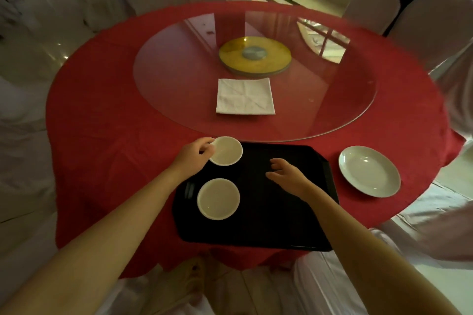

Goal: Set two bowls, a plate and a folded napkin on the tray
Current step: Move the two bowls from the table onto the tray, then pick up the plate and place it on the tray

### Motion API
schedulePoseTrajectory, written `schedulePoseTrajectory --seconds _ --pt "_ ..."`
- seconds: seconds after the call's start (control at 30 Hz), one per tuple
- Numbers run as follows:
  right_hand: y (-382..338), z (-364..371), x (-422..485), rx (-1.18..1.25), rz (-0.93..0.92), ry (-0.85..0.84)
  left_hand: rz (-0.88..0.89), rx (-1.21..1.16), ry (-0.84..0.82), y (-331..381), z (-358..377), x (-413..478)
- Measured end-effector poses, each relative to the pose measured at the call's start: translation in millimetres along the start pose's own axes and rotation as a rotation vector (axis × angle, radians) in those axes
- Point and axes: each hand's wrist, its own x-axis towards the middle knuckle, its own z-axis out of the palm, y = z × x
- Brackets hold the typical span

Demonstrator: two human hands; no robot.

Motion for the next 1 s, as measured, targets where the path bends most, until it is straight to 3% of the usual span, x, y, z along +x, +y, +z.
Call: schedulePoseTrajectory --seconds 0.2,0.5,0.77,1.0 --pt "-1 -31 -5 -0.095 -0.087 0.115 0.052 0.014 0.015 40 17 14" --pt "8 -72 -11 -0.207 -0.102 0.333 0.129 0.029 -0.137 85 68 33" --pt "65 -109 -16 -0.190 0.100 0.522 0.247 0.124 -0.376 130 138 80" --pt "129 -139 -21 -0.153 0.415 0.643 0.316 0.225 -0.543 160 223 125"
